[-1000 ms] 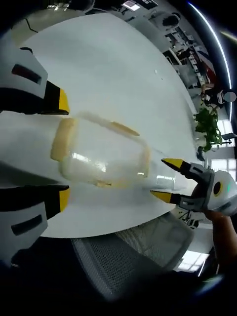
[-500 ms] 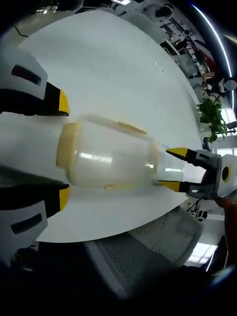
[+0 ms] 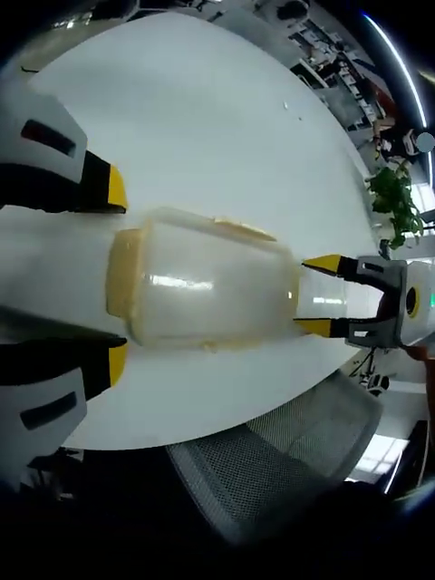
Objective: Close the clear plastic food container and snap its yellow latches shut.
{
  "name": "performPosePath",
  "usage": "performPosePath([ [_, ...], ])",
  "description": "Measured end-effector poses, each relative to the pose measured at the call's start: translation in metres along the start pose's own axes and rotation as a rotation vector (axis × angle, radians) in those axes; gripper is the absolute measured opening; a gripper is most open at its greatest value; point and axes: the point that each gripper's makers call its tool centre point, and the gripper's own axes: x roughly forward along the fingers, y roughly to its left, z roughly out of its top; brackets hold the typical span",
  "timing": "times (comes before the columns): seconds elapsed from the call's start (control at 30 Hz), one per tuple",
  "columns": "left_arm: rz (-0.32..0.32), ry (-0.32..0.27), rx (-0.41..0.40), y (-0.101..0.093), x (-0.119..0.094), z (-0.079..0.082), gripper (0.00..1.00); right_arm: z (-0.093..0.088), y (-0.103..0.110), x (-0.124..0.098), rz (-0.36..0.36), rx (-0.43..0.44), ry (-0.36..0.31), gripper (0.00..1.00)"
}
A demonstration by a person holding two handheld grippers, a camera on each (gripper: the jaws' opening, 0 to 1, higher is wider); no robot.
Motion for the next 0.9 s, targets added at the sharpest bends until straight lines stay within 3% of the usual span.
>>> performPosePath([
  [0.5,-0.022,0.016,0.041,-0.001,0.008,0.001,0.53,0.000,0.004,0.012,0.041,-0.035,0.035,0.40],
  [0.8,-0.056,0.019,0.065,-0.006,0.008,0.002,0.40,-0.001,0.005,0.013,0.053,-0.043,0.041,0.40],
  [0.9,-0.060,0.008,0.068,-0.005,0.006,0.002,0.39,-0.001,0.006,0.014,0.057,-0.047,0.051,0.40],
])
